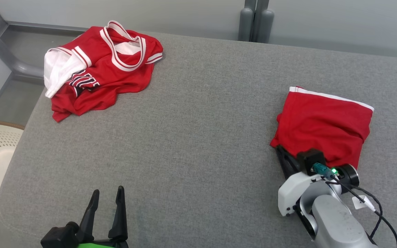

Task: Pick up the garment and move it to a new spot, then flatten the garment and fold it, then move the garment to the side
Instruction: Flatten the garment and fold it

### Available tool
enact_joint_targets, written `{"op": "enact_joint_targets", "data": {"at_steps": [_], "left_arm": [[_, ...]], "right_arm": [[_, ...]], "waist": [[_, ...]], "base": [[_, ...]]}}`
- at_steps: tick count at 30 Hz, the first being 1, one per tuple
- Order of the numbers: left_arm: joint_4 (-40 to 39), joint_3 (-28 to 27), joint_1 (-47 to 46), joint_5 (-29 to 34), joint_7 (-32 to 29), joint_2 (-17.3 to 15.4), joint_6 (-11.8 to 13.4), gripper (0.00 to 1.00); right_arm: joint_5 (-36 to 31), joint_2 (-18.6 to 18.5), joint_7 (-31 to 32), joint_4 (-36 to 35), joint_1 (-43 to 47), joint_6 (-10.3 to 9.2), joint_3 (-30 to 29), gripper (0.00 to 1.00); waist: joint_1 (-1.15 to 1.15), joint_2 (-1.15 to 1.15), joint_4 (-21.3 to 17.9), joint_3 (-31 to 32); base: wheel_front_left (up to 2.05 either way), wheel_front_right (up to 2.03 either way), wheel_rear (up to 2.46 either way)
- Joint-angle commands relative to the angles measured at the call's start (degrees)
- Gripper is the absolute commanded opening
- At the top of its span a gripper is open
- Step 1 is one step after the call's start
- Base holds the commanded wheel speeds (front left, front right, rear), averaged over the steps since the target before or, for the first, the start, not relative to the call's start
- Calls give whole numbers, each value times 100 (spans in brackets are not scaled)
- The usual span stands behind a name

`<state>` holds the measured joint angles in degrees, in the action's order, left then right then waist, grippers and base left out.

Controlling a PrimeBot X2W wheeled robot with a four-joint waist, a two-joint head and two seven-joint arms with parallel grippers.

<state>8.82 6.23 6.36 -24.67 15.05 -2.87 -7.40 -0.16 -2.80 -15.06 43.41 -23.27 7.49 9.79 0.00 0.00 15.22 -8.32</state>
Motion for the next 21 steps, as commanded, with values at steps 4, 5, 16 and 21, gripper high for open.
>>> {"op": "enact_joint_targets", "data": {"at_steps": [4, 5, 16, 21], "left_arm": [[42, -13, 85, -34, 16, -8, -16, 100], [37, -44, 95, -32, 17, -8, -16, 100], [-249, -575, 583, 279, 17, -8, -16, 100], [-241, -454, 616, 509, 16, -7, -16, 100]], "right_arm": [[238, -24, -15, 200, 3, 0, 348, 0], [274, -22, -15, 122, 11, 0, 411, 0], [529, -299, -14, -2782, 1856, 0, -309, 100], [542, -625, -14, -3527, 2850, 0, -1122, 100]], "waist": [[0, 0, -88, 108], [0, 0, -117, 147], [0, 0, -662, 1013], [0, 0, -849, 1152]], "base": [[0, 0, 0], [0, 0, 0], [0, 0, 0], [0, 0, 0]]}}
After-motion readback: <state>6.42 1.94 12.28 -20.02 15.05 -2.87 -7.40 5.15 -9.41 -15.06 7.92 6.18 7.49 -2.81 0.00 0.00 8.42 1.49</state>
